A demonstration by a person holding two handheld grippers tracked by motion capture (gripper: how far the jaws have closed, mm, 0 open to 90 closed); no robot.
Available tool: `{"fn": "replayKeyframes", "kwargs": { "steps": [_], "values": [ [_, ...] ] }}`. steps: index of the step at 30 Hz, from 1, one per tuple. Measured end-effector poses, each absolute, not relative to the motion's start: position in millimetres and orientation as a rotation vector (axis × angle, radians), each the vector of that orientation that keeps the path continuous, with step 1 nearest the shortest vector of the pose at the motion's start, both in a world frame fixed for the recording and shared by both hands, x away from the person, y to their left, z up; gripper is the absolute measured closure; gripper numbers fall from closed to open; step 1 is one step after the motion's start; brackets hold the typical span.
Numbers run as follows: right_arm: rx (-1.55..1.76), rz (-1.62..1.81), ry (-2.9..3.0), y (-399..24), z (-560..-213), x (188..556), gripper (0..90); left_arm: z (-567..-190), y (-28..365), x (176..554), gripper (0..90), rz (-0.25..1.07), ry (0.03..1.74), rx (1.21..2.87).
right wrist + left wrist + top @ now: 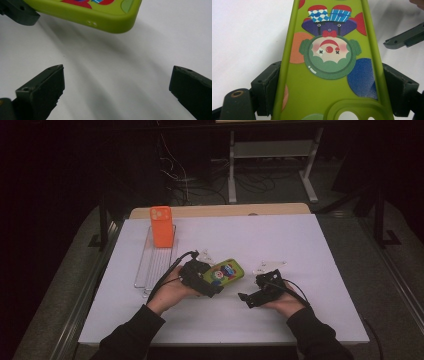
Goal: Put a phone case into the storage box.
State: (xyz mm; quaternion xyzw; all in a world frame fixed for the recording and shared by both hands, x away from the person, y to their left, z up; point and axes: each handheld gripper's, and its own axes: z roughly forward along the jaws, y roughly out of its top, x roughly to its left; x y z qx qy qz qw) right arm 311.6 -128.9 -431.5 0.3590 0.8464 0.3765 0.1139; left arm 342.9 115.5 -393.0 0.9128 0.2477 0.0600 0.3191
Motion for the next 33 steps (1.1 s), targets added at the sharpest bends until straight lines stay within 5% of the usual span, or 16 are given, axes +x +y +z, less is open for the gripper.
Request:
{"fn": "replayKeyframes", "kwargs": {
  "steps": [33],
  "values": [
    [0.498,0.836,2.279,-108.8,-418.2,288.1,0.0,-396.4,112.5,340.9,15.2,0.143,0.648,2.392]
  ]
}}
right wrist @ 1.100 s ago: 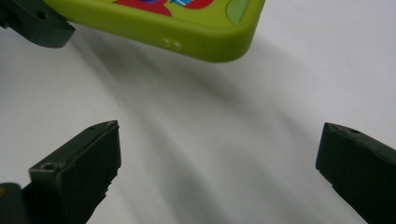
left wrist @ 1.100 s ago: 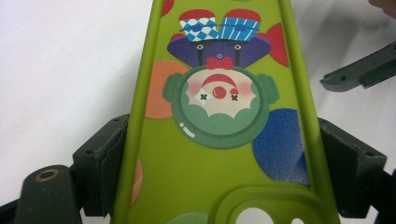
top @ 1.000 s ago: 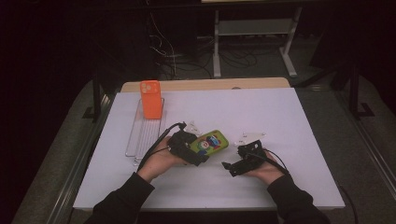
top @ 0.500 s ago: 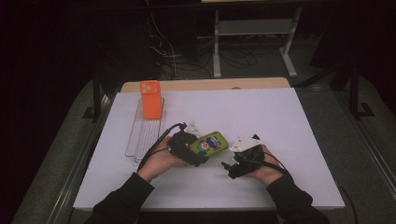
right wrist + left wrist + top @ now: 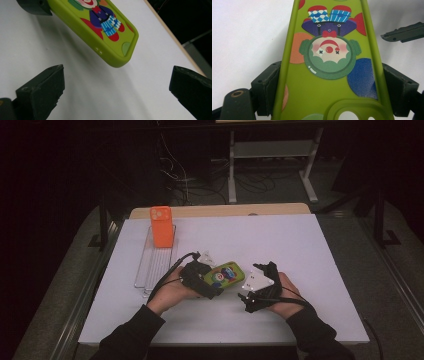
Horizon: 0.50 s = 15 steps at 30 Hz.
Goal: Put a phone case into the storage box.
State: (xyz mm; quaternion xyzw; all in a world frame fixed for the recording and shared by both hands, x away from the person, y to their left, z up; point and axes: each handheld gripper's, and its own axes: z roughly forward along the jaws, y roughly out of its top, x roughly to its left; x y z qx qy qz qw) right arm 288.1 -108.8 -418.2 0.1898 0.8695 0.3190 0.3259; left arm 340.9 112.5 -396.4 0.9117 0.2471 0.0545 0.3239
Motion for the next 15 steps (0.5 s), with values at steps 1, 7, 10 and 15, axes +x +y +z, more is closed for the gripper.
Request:
{"fn": "replayKeyframes", "kwargs": {
  "steps": [1,7,10,15],
  "values": [
    [0.484,0.821,2.276,-108.2,-418.4,286.8,0.0,-396.3,112.7,341.0,15.1,0.143,0.644,2.397],
    [0.362,0.757,2.24,-104.4,-419.1,283.3,0.0,-395.8,113.1,341.2,15.2,0.142,0.633,2.411],
    [0.314,0.735,2.212,-102.7,-418.5,280.7,0.0,-396.1,112.9,340.6,15.2,0.134,0.644,2.405],
    [0.201,0.67,2.167,-100.7,-417.7,277.4,0.0,-396.5,111.8,339.7,15.2,0.128,0.657,2.395]
  ]
}}
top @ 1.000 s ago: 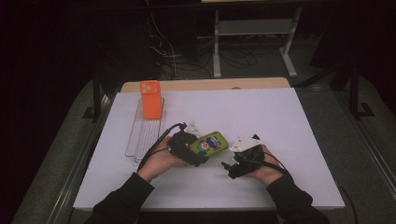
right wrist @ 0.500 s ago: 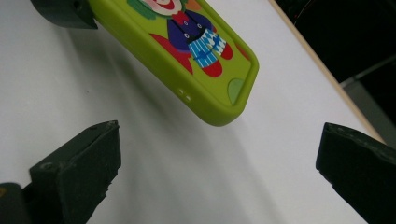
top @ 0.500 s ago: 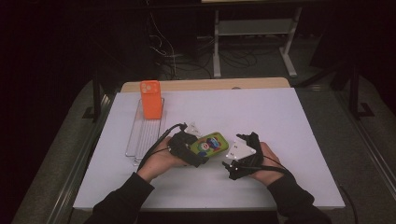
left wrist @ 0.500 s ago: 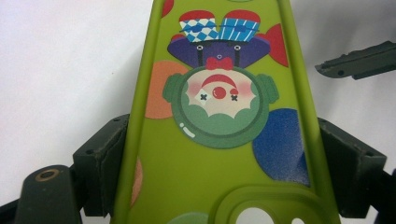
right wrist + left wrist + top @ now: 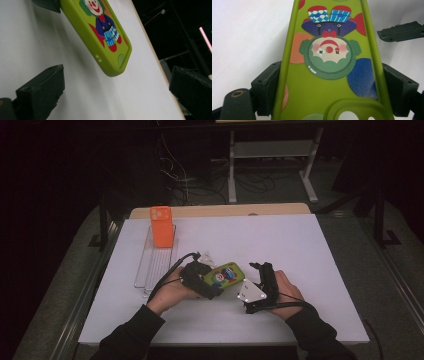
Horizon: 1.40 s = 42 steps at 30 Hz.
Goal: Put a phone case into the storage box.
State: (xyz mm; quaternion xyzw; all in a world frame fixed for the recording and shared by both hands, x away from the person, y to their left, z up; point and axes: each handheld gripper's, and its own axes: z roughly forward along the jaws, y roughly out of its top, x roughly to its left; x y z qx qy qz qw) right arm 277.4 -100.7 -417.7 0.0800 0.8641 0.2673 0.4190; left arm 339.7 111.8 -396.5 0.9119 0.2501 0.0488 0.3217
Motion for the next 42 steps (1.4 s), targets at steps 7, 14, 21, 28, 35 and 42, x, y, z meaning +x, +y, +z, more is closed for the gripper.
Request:
{"fn": "replayKeyframes", "kwargs": {
  "steps": [7,14,21,28,35,42],
  "values": [
    [0.083,0.6,2.094,-97.7,-421.7,276.2,0.0,-395.2,113.7,341.8,15.2,0.138,0.604,2.434],
    [0.033,0.564,2.045,-92.3,-425.3,272.0,0.0,-394.2,113.1,340.3,15.2,0.122,0.615,2.425],
    [-0.022,0.517,2.018,-86.1,-427.1,267.1,4.0,-394.8,109.5,337.2,15.2,0.114,0.635,2.394],
    [-0.067,0.48,1.974,-79.2,-433.2,263.2,14.3,-394.3,107.6,335.8,15.2,0.109,0.62,2.394],
    [-0.13,0.438,1.94,-75.2,-436.3,262.1,28.7,-393.9,106.2,334.4,15.2,0.104,0.611,2.392],
    [-0.17,0.406,1.934,-72.0,-442.0,259.7,45.4,-394.1,105.0,333.5,15.2,0.105,0.605,2.392]
  ]
}}
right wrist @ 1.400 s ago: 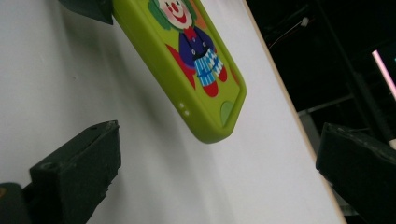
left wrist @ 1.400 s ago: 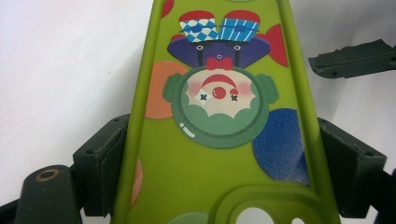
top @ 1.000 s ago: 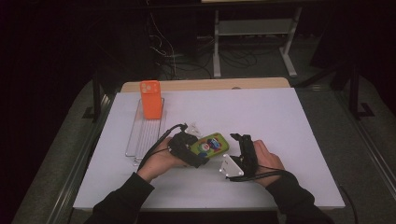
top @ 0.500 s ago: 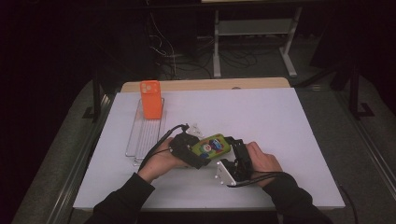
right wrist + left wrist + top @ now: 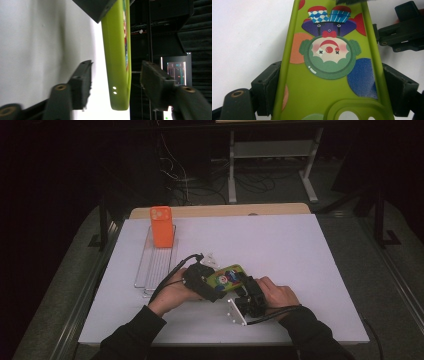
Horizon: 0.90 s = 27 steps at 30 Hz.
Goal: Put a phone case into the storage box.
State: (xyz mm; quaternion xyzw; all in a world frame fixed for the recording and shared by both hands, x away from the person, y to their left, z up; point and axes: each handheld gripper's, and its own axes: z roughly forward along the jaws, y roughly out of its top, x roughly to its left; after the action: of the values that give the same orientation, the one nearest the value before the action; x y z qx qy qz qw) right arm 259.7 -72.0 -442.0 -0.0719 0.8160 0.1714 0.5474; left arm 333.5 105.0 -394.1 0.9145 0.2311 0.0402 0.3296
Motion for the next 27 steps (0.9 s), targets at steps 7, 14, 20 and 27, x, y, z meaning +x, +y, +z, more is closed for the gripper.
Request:
{"fn": "replayKeyframes", "kwargs": {
  "steps": [7,14,20,27],
  "values": [
    [-0.214,0.392,1.917,-70.8,-442.9,257.9,59.2,-394.4,104.7,333.4,15.2,0.105,0.604,2.393],
    [-0.248,0.375,1.899,-69.2,-444.8,256.4,69.0,-394.6,104.4,333.5,15.2,0.102,0.596,2.404],
    [-0.261,0.359,1.887,-69.0,-445.0,255.0,74.9,-393.8,105.6,334.4,14.9,0.097,0.589,2.402],
    [-0.263,0.354,1.851,-68.7,-443.9,254.1,75.6,-392.0,106.9,332.5,12.6,0.138,0.571,2.386]
  ]
}}
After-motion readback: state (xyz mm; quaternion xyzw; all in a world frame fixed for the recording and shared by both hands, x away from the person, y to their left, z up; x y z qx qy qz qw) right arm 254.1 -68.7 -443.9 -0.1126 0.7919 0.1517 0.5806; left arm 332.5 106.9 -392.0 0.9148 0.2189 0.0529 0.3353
